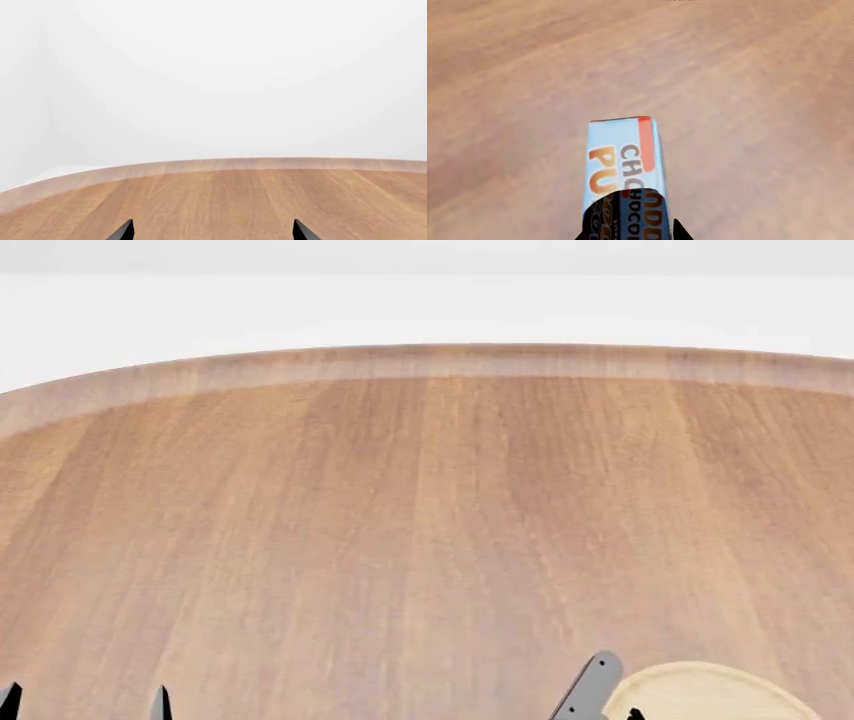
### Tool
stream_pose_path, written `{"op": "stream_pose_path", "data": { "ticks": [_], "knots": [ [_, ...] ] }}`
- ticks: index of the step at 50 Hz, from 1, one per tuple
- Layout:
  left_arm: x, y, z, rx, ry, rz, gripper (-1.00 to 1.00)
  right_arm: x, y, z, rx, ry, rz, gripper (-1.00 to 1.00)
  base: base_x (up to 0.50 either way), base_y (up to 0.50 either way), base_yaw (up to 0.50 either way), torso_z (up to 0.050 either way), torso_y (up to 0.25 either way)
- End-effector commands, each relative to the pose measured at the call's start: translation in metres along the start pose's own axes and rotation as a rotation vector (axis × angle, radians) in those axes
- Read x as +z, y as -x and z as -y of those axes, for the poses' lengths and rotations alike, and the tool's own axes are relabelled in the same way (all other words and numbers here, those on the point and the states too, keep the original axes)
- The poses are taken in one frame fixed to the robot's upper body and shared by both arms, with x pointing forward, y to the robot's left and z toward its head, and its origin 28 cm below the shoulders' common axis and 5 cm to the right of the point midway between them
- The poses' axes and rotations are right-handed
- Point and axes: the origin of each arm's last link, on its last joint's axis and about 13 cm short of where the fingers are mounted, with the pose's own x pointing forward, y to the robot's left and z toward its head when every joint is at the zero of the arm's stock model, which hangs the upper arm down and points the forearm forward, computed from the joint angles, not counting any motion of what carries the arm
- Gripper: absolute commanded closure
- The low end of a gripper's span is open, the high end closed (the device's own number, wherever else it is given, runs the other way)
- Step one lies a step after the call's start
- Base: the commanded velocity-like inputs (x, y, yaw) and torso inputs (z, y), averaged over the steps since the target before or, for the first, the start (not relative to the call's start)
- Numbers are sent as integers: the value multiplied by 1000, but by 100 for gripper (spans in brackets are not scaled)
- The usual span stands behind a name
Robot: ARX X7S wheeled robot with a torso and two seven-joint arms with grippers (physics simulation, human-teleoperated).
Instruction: Put the chocolate pudding to the left of the plate.
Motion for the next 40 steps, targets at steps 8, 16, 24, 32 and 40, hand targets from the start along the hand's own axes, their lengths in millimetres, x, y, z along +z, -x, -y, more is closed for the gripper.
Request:
{"op": "stream_pose_path", "data": {
  "ticks": [8, 16, 24, 32, 40],
  "knots": [
    [-1, -1, 0, 1, 1, -4, -100, -20, -10, -2, 16, -29, -28, 100, 0, 0, 0, 0, 0],
    [-1, -1, 0, 1, 0, -3, -100, -26, -13, -3, 17, -45, -33, 100, 0, 0, 0, 0, 0],
    [-2, -1, 0, 0, 3, -4, -100, -24, -11, -5, 42, -29, -38, -100, 0, 0, 0, 0, 0],
    [-2, -1, 0, -1, 1, -6, -100, -24, -11, -4, 37, -28, -34, -100, 0, 0, 0, 0, 0],
    [-2, -1, 1, -1, 1, -6, -100, -19, -7, -5, 32, -19, -23, -100, 0, 0, 0, 0, 0]
  ]
}}
